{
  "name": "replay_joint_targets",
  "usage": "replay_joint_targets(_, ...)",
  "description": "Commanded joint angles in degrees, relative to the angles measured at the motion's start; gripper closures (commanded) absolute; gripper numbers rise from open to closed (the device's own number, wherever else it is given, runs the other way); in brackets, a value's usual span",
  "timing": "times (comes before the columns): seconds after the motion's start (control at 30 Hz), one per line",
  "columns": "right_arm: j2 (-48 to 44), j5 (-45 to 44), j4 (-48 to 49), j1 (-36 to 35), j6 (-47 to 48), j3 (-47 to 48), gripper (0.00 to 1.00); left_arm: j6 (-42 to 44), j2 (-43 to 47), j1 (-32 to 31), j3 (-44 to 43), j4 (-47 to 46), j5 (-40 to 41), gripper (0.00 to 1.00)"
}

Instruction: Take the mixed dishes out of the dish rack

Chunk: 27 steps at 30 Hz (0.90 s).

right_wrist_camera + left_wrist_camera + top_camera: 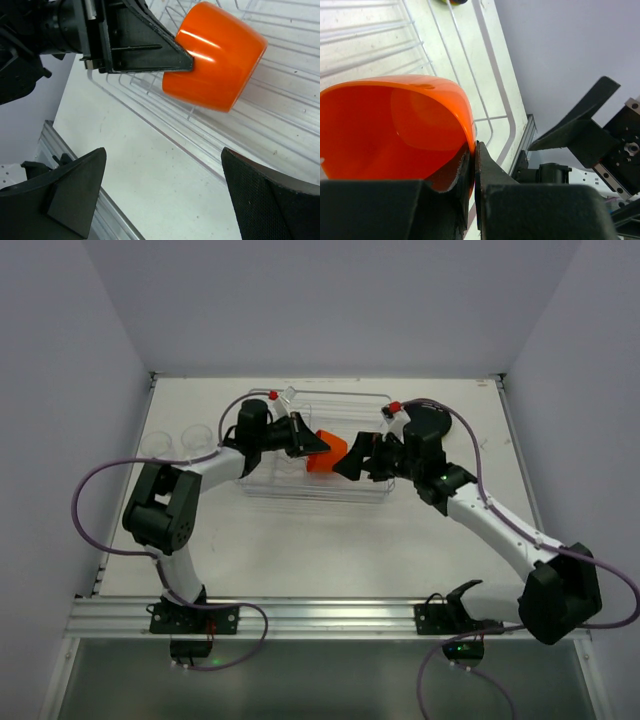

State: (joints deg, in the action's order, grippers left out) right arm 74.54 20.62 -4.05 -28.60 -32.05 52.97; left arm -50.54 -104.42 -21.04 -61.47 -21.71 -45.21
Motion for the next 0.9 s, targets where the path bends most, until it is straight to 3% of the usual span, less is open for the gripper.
replay_joint_targets(0.0, -6.1, -5.1, -4.3, 0.1, 1.9, -0.9, 0.01, -1.8, 2.4, -0.1, -5.0, -3.0, -0.8, 1.0)
replay_joint_targets(0.23, -11.0, -6.7, -7.9, 0.6, 2.8, -0.5, 0.01, -4.1, 3.2, -0.5, -10.6, -2.5, -3.1, 1.0)
replay_joint_targets(0.37, -11.3, -6.4, -8.5, 0.9, 3.2, 0.0, 0.01, -0.8, 5.4, -0.5, -15.0, 3.6, -3.3, 1.0)
replay_joint_targets(0.57, -9.8, -5.0, -8.5, 1.1, 3.4, 0.5, 0.01, 14.7, 9.4, 0.2, -27.5, 33.4, 5.4, 1.0)
replay_joint_targets(0.87, -8.2, -2.7, -8.4, 1.8, 4.0, 0.8, 0.01, 27.9, 17.4, 7.6, -30.6, 56.0, 19.6, 1.0)
